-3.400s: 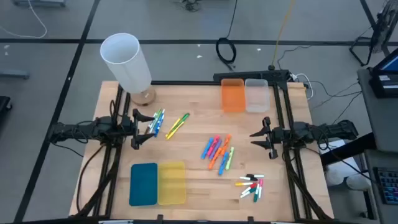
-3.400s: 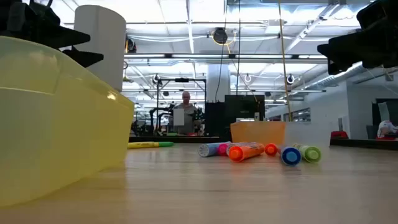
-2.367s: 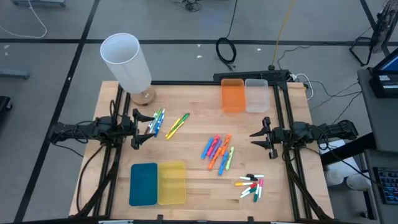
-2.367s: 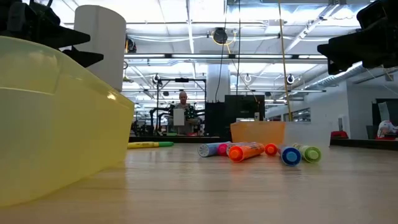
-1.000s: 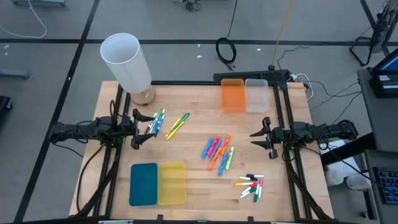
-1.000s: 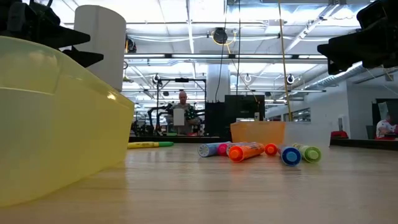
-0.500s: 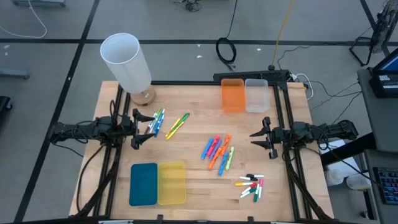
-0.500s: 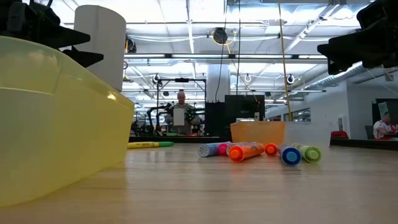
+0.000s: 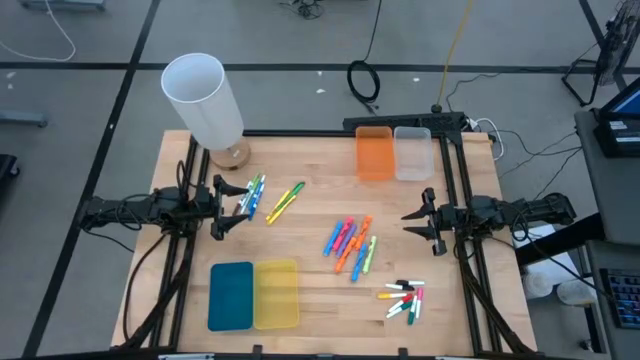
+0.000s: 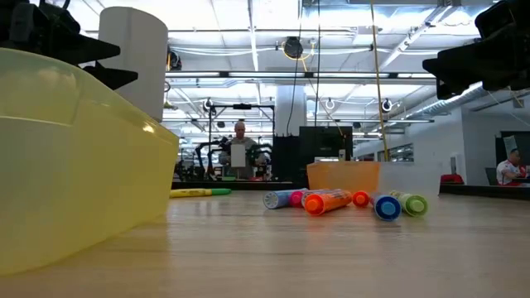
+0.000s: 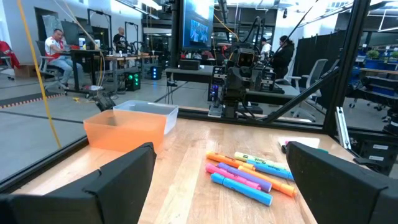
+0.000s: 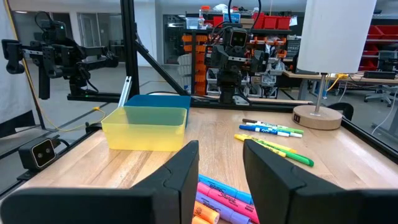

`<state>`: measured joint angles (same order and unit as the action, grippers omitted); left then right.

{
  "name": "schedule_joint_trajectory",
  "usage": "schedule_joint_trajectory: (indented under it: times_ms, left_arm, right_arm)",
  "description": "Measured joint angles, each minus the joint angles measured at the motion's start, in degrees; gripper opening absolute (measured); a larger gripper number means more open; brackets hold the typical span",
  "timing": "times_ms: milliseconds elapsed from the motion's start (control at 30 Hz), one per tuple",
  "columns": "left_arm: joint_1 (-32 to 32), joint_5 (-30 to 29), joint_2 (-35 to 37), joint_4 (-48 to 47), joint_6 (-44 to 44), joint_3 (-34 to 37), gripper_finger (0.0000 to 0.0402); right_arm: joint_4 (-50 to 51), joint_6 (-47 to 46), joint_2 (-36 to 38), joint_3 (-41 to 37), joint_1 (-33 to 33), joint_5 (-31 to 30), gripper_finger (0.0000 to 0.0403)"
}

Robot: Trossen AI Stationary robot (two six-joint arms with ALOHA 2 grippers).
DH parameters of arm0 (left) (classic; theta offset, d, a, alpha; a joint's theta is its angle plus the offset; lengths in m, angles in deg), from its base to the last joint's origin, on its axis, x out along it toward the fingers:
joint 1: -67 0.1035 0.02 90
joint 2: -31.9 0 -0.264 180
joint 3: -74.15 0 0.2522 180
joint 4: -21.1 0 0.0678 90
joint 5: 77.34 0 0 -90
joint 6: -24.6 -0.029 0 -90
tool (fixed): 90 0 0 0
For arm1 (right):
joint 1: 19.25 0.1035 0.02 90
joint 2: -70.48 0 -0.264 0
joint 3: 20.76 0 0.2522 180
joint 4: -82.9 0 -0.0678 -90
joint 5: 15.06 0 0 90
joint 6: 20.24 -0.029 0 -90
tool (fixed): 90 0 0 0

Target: Pick & Place Markers

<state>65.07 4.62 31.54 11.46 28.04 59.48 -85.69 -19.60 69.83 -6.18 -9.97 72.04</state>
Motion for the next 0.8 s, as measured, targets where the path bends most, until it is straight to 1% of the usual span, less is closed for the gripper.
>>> schedule_joint_trajectory:
  times_ms: [500,800]
  left_arm:
    - [0.0,0.0,0.0,0.0,0.0,0.0,0.0365]
    - [0.0,0.0,0.0,0.0,0.0,0.0,0.0365]
  right_arm:
    - [-0.08,0.02,-0.02,0.0,-0.02,0.0,0.0116]
    - [-3.64,0.0,-0.02,-0.02,0.0,-0.07,0.0116]
